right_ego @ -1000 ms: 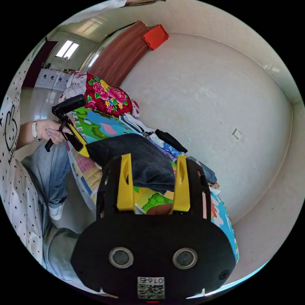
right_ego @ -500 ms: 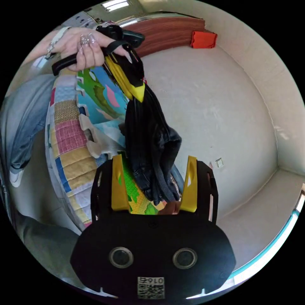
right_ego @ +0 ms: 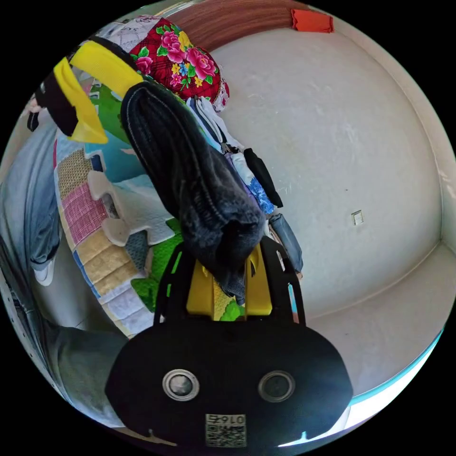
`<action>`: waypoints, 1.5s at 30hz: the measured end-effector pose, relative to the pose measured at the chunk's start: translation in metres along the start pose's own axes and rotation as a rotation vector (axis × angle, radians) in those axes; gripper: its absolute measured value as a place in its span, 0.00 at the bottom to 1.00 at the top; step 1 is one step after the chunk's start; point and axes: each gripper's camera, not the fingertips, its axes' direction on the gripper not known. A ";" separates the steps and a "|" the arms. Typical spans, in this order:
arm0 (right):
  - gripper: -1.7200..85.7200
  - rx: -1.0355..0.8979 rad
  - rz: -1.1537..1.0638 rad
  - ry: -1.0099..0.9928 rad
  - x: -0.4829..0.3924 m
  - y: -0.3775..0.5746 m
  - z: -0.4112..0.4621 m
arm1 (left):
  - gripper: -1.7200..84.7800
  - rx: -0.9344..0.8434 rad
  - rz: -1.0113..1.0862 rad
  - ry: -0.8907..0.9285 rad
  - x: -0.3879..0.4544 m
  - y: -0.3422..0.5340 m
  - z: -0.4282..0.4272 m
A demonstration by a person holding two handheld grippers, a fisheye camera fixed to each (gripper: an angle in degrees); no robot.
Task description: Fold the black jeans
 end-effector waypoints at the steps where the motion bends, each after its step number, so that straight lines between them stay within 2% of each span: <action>1: 0.13 -0.020 0.005 -0.010 0.002 -0.004 0.001 | 0.17 -0.003 0.025 -0.073 0.011 -0.005 -0.003; 3: 0.13 -0.037 0.017 -0.032 0.005 -0.009 0.000 | 0.19 -0.022 0.152 -0.237 0.048 -0.021 -0.005; 9: 0.13 -0.044 0.070 -0.101 0.019 0.004 -0.003 | 0.22 -0.021 0.410 -0.312 0.099 -0.056 -0.006; 16: 0.14 -0.048 0.125 -0.131 0.025 0.038 0.015 | 0.24 -0.012 0.501 -0.446 0.152 -0.099 -0.033; 19: 0.14 -0.032 0.122 -0.147 0.025 0.054 0.026 | 0.24 0.047 0.508 -0.362 0.168 -0.111 -0.056; 23: 0.14 -0.027 0.049 -0.106 0.011 0.067 0.038 | 0.25 -0.072 0.606 -0.396 0.172 -0.134 -0.038; 26: 0.15 0.016 0.056 -0.138 0.011 0.088 0.048 | 0.25 -0.097 0.624 -0.392 0.158 -0.144 -0.029; 32: 0.15 0.138 0.142 -0.243 0.034 0.159 0.083 | 0.23 0.030 0.479 -0.129 0.123 -0.161 -0.026; 36: 0.15 0.203 0.193 -0.308 0.050 0.203 0.109 | 0.23 0.156 0.493 -0.079 0.124 -0.176 -0.027; 40: 0.14 0.275 0.306 -0.429 0.085 0.259 0.148 | 0.23 0.130 0.575 -0.161 0.140 -0.185 -0.012; 45: 0.14 0.361 0.380 -0.569 0.111 0.319 0.197 | 0.23 0.019 0.560 -0.222 0.131 -0.230 0.029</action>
